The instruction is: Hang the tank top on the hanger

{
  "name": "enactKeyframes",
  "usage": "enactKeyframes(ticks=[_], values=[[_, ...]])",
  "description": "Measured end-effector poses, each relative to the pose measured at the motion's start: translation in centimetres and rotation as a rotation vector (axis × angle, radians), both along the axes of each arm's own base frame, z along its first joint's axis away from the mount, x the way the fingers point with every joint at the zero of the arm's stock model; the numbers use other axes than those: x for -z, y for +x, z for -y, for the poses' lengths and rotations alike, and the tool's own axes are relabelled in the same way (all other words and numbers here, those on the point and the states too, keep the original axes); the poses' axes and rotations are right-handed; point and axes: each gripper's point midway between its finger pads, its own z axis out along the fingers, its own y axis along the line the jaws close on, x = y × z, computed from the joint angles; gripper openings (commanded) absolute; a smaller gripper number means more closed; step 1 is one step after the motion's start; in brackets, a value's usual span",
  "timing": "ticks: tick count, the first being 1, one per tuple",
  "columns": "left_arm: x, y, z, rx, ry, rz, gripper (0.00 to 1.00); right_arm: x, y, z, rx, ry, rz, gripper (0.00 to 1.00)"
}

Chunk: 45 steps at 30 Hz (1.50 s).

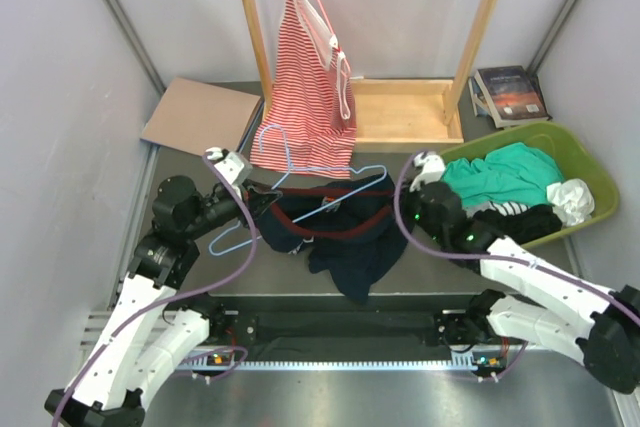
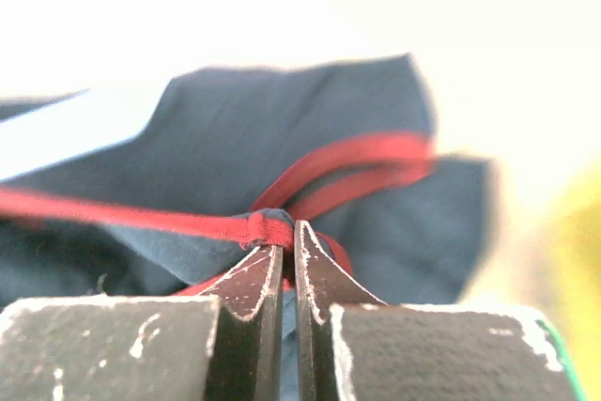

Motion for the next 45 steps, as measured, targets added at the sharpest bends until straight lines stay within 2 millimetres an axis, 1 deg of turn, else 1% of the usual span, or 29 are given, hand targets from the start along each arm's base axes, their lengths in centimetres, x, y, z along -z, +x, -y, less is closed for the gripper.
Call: enactKeyframes(ticks=[2,4,8,10,13,18,21,24,28,35,39,40,41,45], values=[[-0.2,-0.8,0.5,0.045,-0.014,0.013,0.0,-1.6,1.8,2.1,0.05,0.015,0.03,0.0],[-0.4,-1.3,0.9,0.085,-0.023,0.021,0.0,-3.1,3.2,3.5,0.077,0.016,0.054,0.0],[-0.5,-1.5,1.3,0.111,-0.028,0.022,0.0,-6.0,4.9,4.4,0.072,0.006,0.09,0.0],[-0.4,-1.4,1.3,0.11,-0.026,0.021,0.0,-7.4,5.1,4.6,0.062,-0.002,0.106,0.0],[-0.4,-1.3,1.2,0.102,-0.025,0.022,0.0,-8.9,4.8,4.8,0.046,-0.016,0.123,0.0],[-0.4,-1.0,1.0,0.078,-0.021,0.024,0.0,-11.2,3.2,5.4,0.008,-0.033,0.141,0.0],[-0.3,-0.8,0.9,0.069,-0.02,0.024,0.0,-11.9,2.1,5.5,-0.024,-0.036,0.143,0.0],[-0.3,-0.8,0.9,0.069,-0.019,0.022,0.0,-12.0,1.2,5.3,-0.058,-0.033,0.132,0.0],[-0.1,-0.7,1.0,0.069,-0.017,0.015,0.0,-12.6,0.3,4.3,-0.114,-0.029,0.116,0.0],[-0.1,-0.6,1.0,0.066,-0.016,0.014,0.0,-15.9,-1.1,0.0,-0.254,-0.003,0.155,0.0],[0.0,-0.6,1.0,0.068,-0.016,0.013,0.0,-16.3,-0.7,-1.8,-0.284,-0.008,0.15,0.0],[0.0,-0.7,1.0,0.07,-0.016,0.013,0.0,-16.2,-0.4,-2.7,-0.3,-0.016,0.144,0.0],[-0.1,-0.7,1.1,0.073,-0.016,0.013,0.0,-16.3,-0.5,-3.1,-0.313,-0.017,0.145,0.0],[0.0,-0.9,1.2,0.082,-0.017,0.012,0.0,-16.0,-0.2,-5.9,-0.356,-0.057,0.138,0.0]])
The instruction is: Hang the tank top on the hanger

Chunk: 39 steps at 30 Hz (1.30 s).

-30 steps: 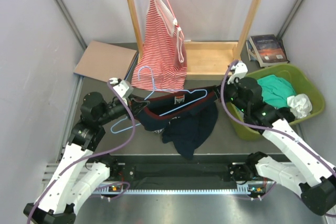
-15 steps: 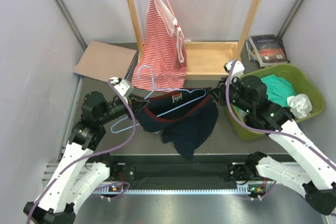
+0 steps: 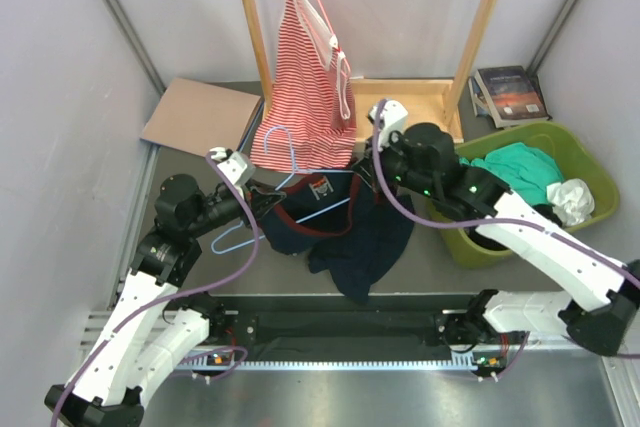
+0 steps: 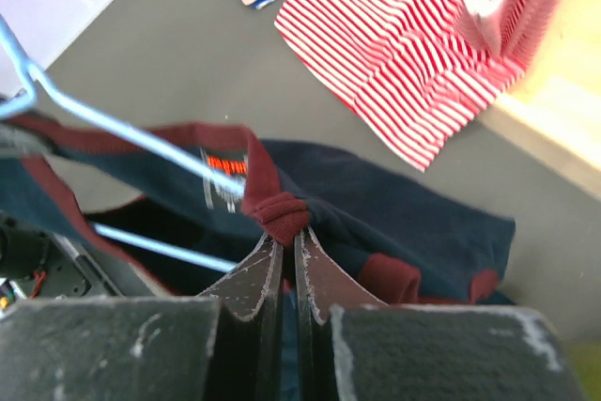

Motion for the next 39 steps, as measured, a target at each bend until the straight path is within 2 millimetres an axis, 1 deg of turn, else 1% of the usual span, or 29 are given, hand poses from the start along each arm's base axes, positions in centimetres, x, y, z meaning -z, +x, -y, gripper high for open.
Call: enactKeyframes(ticks=[3,7,10,12,15,17,18,19,20,22,23,26,28,32,34,36,38,39], values=[[0.1,-0.1,0.1,0.01,0.0,-0.002,0.0,-1.0,0.5,-2.1,-0.02,-0.023,0.023,0.0],[0.1,-0.3,0.2,0.022,-0.002,-0.004,0.0,-3.1,-0.5,-4.2,-0.066,-0.014,0.073,0.0],[0.1,-0.4,0.3,0.028,-0.002,-0.004,0.0,-4.0,-0.6,-4.2,-0.056,-0.016,0.1,0.0],[0.1,-0.4,0.3,0.027,-0.003,-0.003,0.0,-4.0,-0.4,-4.0,-0.045,-0.024,0.105,0.0],[0.0,-0.4,0.2,0.018,-0.003,0.003,0.0,-3.5,-0.9,-4.0,-0.06,-0.038,0.091,0.09],[-0.2,-0.5,0.1,0.014,-0.005,0.011,0.0,-3.3,-1.8,-4.5,-0.094,-0.036,0.084,0.33],[-0.2,-0.6,0.0,0.014,-0.007,0.015,0.0,-3.2,-2.4,-4.7,-0.118,-0.037,0.08,0.48],[-0.4,-0.7,0.0,0.014,-0.009,0.021,0.0,-2.9,-3.1,-4.8,-0.145,-0.041,0.074,0.68],[-0.5,-0.8,-0.1,0.015,-0.012,0.029,0.0,-2.8,-3.7,-4.9,-0.169,-0.046,0.07,0.75],[-0.9,-1.2,-0.1,0.022,-0.018,0.044,0.0,-2.6,-4.7,-4.6,-0.207,-0.058,0.071,0.84],[-1.1,-1.5,0.0,0.037,-0.021,0.053,0.0,-2.7,-5.0,-4.4,-0.217,-0.06,0.073,0.87],[-1.3,-2.5,0.6,0.107,-0.027,0.064,0.0,-3.7,-6.2,-2.9,-0.248,-0.048,0.117,0.9],[-1.3,-3.3,1.1,0.167,-0.03,0.067,0.0,-4.8,-7.2,-1.4,-0.265,-0.03,0.164,0.89],[-1.1,-4.6,1.8,0.256,-0.028,0.061,0.0,-7.9,-9.2,1.9,-0.28,0.029,0.275,0.87],[-1.1,-5.1,1.9,0.29,-0.025,0.063,0.0,-8.7,-10.1,3.2,-0.296,0.047,0.321,0.86],[-1.3,-5.8,2.0,0.323,-0.026,0.063,0.0,-8.6,-11.0,4.0,-0.327,0.047,0.348,0.85],[-1.6,-6.4,2.1,0.353,-0.029,0.074,0.0,-7.4,-11.5,4.0,-0.362,0.024,0.344,0.84],[-1.8,-6.8,2.2,0.37,-0.029,0.079,0.0,-6.4,-11.7,3.9,-0.382,0.004,0.331,0.84]])
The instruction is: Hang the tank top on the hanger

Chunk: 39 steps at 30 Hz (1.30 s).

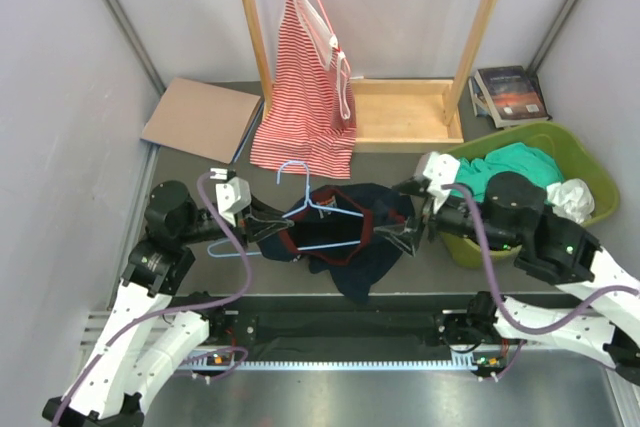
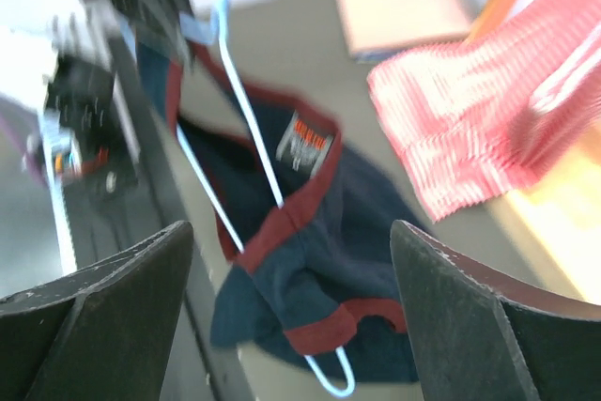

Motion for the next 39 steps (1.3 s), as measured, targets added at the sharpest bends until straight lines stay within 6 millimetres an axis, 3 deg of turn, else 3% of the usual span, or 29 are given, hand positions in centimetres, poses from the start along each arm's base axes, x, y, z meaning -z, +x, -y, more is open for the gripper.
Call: enactKeyframes(ticks=[6,9,12,13,16,19,21,23,25,28,34,39], values=[[-1.6,-1.7,0.2,0.089,-0.014,0.04,0.0,7.5,-0.5,-1.5,-0.084,-0.194,-0.108,0.81],[-1.8,-2.3,0.3,0.121,-0.017,0.05,0.0,9.8,-0.7,-2.2,-0.126,-0.266,-0.15,0.67],[-1.6,-2.8,0.3,0.145,-0.015,0.038,0.0,10.3,-1.2,-2.8,-0.172,-0.281,-0.16,0.53],[-1.6,-3.0,0.3,0.154,-0.015,0.034,0.0,10.4,-1.4,-2.9,-0.189,-0.282,-0.16,0.38],[-1.5,-3.5,0.4,0.18,-0.015,0.025,0.0,10.3,-1.9,-3.5,-0.236,-0.274,-0.159,0.13],[-1.4,-3.5,0.3,0.183,-0.014,0.021,0.0,10.3,-2.4,-3.9,-0.274,-0.265,-0.159,0.0],[-1.3,-3.4,0.3,0.173,-0.011,0.016,0.01,10.5,-2.6,-3.9,-0.287,-0.258,-0.159,0.0],[-1.2,-3.2,0.3,0.16,-0.008,0.012,0.42,10.6,-2.6,-3.8,-0.279,-0.241,-0.15,0.0],[-1.3,-2.9,0.2,0.139,-0.007,0.023,0.74,10.7,-2.3,-3.7,-0.255,-0.224,-0.139,0.0],[-1.7,-1.8,-0.1,0.057,-0.012,0.035,0.99,11.0,-1.3,-2.7,-0.153,-0.196,-0.131,0.0],[-2.8,1.4,-1.6,-0.179,-0.033,0.076,0.99,10.9,0.9,-0.3,0.071,-0.134,-0.141,0.0],[-3.9,4.4,-4.6,-0.463,-0.074,0.12,0.99,11.5,2.8,1.5,0.253,-0.104,-0.177,0.0]])
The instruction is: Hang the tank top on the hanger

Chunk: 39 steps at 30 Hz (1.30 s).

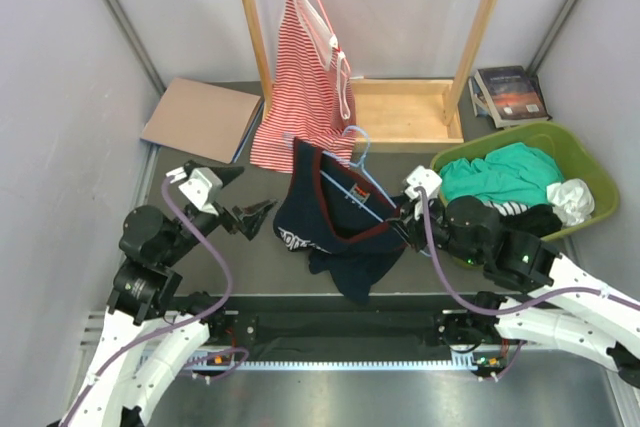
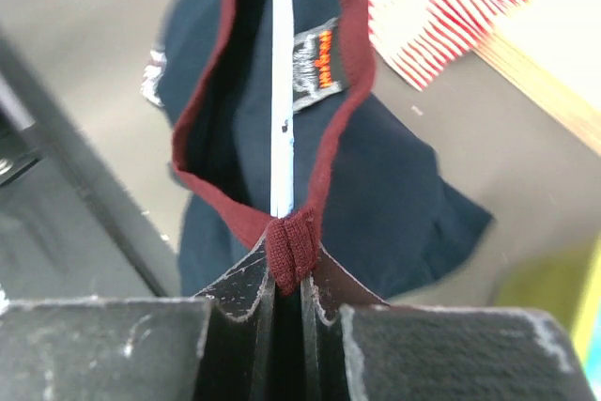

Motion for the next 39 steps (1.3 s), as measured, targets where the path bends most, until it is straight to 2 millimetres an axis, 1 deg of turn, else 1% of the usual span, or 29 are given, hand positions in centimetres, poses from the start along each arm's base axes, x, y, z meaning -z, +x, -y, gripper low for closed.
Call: enactKeyframes(ticks=[3,6,11,17,20,22,24,26,28,30,32,33,34,37,39], values=[[-0.3,1.1,-2.1,-0.148,-0.031,0.032,0.99,0.3,0.9,1.5,0.121,0.005,-0.02,0.0],[-0.6,1.5,-4.3,-0.275,-0.064,0.062,0.99,0.0,1.3,3.0,0.21,0.031,-0.027,0.0],[-1.3,2.0,-6.0,-0.378,-0.099,0.09,0.99,-0.5,1.3,5.7,0.33,0.08,-0.039,0.0],[-1.1,2.5,-6.4,-0.41,-0.101,0.08,0.99,-1.1,0.9,8.2,0.419,0.105,-0.058,0.0],[-1.0,2.6,-6.4,-0.413,-0.1,0.077,0.99,-1.7,0.8,9.5,0.462,0.118,-0.052,0.0],[-1.0,2.6,-6.4,-0.413,-0.099,0.076,0.99,-2.4,0.9,10.2,0.492,0.122,-0.038,0.0],[-0.8,2.8,-6.3,-0.41,-0.095,0.07,0.99,-3.5,1.3,10.9,0.532,0.121,-0.019,0.0],[-0.6,2.9,-6.1,-0.402,-0.089,0.062,0.99,-4.8,1.8,10.9,0.556,0.111,-0.007,0.0],[-0.3,3.2,-5.8,-0.393,-0.08,0.048,0.99,-6.2,2.7,10.2,0.577,0.093,0.006,0.0],[0.0,3.5,-5.5,-0.384,-0.071,0.036,0.99,-7.0,4.2,9.3,0.6,0.054,0.014,0.0],[0.2,3.6,-5.4,-0.379,-0.067,0.029,0.99,-7.2,6.2,9.0,0.635,0.019,0.015,0.0],[0.3,3.6,-5.3,-0.377,-0.066,0.027,0.99,-6.9,7.2,9.1,0.646,0.003,0.007,0.0],[0.3,3.6,-5.3,-0.376,-0.066,0.027,0.99,-6.4,8.8,9.7,0.676,-0.018,-0.006,0.0],[0.3,3.6,-5.3,-0.374,-0.066,0.027,0.99,-5.5,11.5,11.9,0.739,-0.066,-0.034,0.0],[0.3,3.5,-5.3,-0.372,-0.066,0.026,0.99,-6.2,13.1,12.8,0.756,-0.071,-0.039,0.0]])
